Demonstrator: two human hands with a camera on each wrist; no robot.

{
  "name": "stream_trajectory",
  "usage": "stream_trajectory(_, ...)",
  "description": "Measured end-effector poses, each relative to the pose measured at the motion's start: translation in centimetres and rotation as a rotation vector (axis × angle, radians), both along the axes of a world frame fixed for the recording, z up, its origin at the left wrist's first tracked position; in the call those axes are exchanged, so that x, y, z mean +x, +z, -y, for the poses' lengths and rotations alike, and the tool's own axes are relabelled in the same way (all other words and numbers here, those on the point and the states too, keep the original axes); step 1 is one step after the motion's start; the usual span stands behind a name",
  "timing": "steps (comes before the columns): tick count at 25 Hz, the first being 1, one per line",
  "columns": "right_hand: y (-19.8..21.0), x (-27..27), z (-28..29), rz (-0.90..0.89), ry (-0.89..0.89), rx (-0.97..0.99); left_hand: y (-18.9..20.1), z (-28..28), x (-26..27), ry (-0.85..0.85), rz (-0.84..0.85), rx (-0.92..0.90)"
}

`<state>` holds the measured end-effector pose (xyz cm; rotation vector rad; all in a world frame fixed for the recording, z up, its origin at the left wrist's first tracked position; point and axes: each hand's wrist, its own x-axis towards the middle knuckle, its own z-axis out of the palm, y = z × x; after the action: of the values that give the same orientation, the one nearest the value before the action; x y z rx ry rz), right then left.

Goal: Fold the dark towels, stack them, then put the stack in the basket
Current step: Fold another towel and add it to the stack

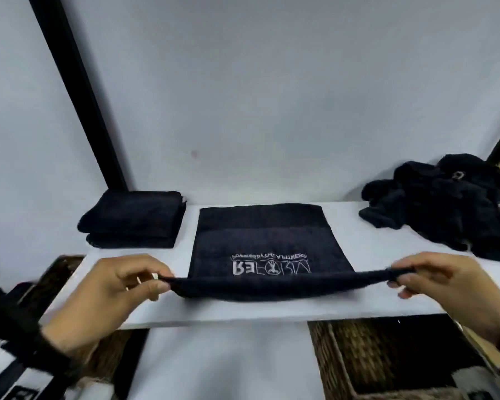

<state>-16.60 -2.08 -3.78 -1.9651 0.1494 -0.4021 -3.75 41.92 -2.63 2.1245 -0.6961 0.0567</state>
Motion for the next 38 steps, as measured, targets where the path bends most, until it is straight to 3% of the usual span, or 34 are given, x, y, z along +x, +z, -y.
stream_trajectory(4, -3.8, -4.3, -2.0, -0.164, 0.036, -0.014, -3.6, -2.0, -2.5, 0.003, -0.109, 0.011)
stream_trajectory(9, -0.7, -3.3, -2.2, -0.161, 0.028, -0.089, -1.4, -0.7, -1.6, 0.014, -0.110, -0.021)
stream_trajectory(14, 7.3, 10.0, 0.6, 0.067, -0.020, 0.130, 6.9, 4.2, 9.9, 0.113, -0.110, -0.316)
stream_trajectory(18, 16.9, 20.1, 3.1, 0.264, -0.028, 0.084, 15.8, 7.5, 18.8, 0.136, 0.001, -0.510)
stream_trajectory(21, 22.3, 23.9, 3.9, 0.373, -0.032, 0.090, 20.6, 8.7, 21.9, 0.140, 0.070, -0.583)
stream_trajectory(25, 25.0, 25.1, 4.7, 0.439, -0.025, 0.047, 23.0, 9.7, 22.5, 0.134, 0.127, -0.635)
stream_trajectory(28, 24.2, 22.8, 5.1, 0.468, -0.049, 0.039, 22.4, 9.4, 19.7, 0.086, 0.156, -0.607)
stream_trajectory(30, 21.6, 19.5, 5.4, 0.454, -0.046, 0.056, 20.4, 8.4, 16.3, 0.078, 0.195, -0.509)
stream_trajectory(33, 14.3, 12.4, 5.1, 0.369, -0.006, 0.061, 13.4, 5.3, 9.8, 0.018, 0.187, -0.284)
stream_trajectory(38, 0.7, 1.3, 2.9, -0.087, 0.104, 0.032, 0.7, 0.0, 0.7, -0.155, -0.180, -0.033)
